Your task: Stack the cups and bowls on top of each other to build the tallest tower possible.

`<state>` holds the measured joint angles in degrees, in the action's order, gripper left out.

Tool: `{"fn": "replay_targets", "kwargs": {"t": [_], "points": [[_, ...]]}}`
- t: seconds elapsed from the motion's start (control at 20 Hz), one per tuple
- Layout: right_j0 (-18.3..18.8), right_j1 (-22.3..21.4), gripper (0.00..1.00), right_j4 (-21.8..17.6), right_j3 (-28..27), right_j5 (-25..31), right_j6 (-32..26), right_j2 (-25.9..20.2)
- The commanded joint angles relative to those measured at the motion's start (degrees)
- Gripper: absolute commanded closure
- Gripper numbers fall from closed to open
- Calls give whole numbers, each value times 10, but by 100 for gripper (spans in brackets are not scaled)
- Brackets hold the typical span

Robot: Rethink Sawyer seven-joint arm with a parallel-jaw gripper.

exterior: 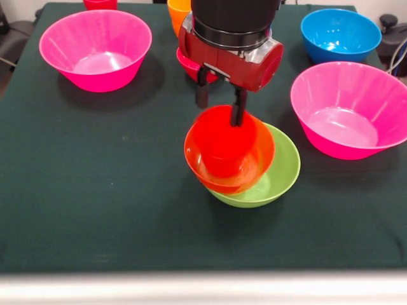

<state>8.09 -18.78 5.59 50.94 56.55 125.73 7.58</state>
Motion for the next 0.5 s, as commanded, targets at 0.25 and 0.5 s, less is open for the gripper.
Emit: {"fn": "replay_targets", "kwargs": {"t": [0.25,0.5], "points": [[-25,23,0,-31,16,38,-9,-34],[-39,41,0,-29,-22,58,5,-34]]}}
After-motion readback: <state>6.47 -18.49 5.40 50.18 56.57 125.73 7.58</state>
